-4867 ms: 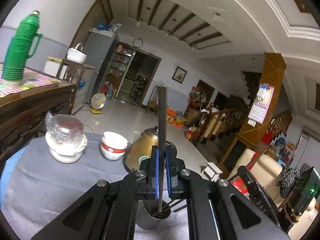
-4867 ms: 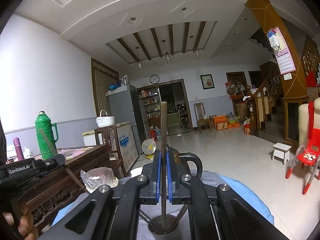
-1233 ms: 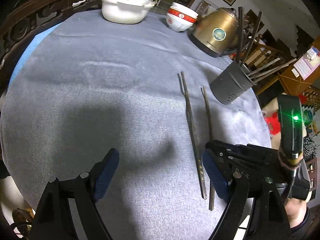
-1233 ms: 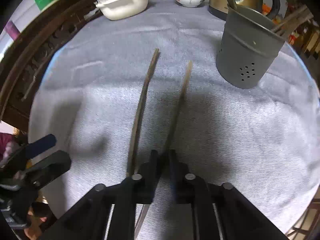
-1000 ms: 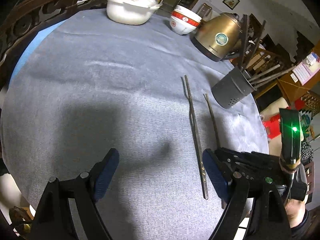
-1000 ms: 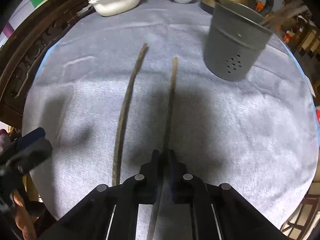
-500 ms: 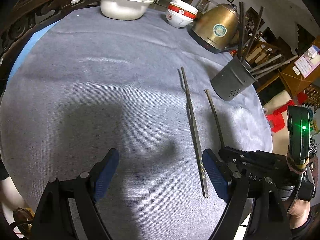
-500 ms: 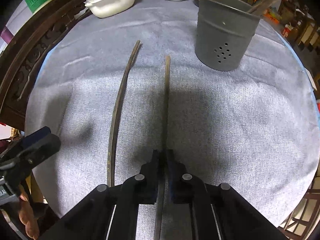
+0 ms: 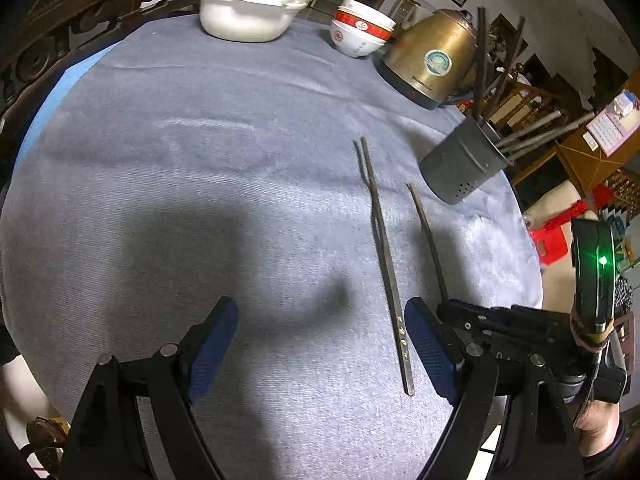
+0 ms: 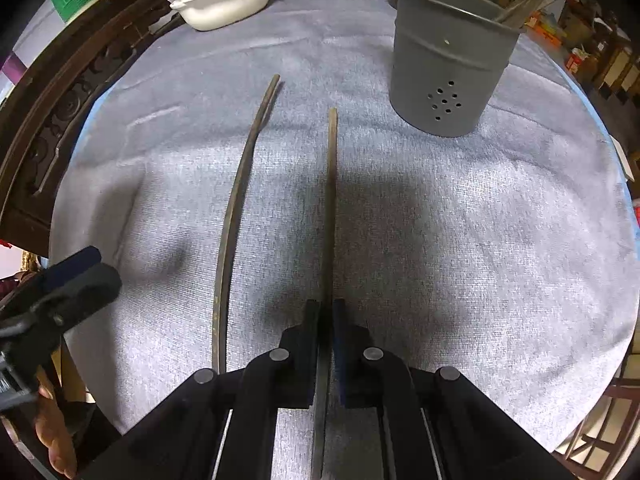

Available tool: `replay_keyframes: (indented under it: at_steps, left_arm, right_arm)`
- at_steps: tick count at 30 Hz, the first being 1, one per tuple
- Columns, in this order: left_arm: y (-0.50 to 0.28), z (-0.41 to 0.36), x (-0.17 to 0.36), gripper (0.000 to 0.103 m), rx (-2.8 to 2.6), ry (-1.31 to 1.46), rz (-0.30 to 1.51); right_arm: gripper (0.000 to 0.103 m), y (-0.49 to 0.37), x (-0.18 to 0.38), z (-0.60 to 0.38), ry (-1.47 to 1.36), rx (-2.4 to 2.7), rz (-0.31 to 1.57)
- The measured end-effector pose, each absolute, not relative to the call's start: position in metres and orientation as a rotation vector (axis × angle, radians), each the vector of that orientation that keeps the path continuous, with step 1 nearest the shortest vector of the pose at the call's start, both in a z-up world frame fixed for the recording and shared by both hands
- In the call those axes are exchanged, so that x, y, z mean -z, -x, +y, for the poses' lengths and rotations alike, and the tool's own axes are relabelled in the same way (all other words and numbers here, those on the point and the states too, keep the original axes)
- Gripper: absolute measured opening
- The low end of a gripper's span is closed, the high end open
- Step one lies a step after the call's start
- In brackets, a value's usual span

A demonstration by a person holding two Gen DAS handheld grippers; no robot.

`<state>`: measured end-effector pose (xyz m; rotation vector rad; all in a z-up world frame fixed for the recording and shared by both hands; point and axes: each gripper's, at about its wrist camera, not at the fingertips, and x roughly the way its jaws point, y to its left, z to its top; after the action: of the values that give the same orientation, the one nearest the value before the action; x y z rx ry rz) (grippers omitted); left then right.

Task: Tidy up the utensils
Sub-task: 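Close the right tool on one of the last dark chopsticks, then close the left tool on the other dark chopstick beside the right tool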

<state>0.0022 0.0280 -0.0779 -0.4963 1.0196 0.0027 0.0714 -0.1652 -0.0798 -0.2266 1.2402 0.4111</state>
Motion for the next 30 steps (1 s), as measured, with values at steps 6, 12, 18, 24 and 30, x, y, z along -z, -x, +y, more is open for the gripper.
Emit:
replay_keyframes:
  at_steps: [6,12,18,24,30]
  left_arm:
    - [-0.003,0.029,0.082,0.085,0.008,0.520,1.033]
    - [-0.002,0.035,0.082,0.085,0.009,0.521,1.036]
    - [-0.010,0.042,0.084,0.085,-0.018,0.530,1.070]
    - [-0.045,0.028,0.070,0.085,-0.011,0.430,1.103]
    - [-0.089,0.004,0.067,0.085,0.014,0.371,1.177]
  right_arm:
    - [0.008,-0.075,0.078,-0.168,0.203,-0.403,1.250]
    - [0.008,-0.086,0.077,-0.174,0.136,-0.363,1.243]
    - [0.011,-0.095,0.076,-0.186,0.068,-0.379,1.265]
    - [0.012,-0.122,0.063,-0.188,0.071,-0.394,1.228]
    - [0.013,-0.158,0.064,-0.179,0.078,-0.405,1.225]
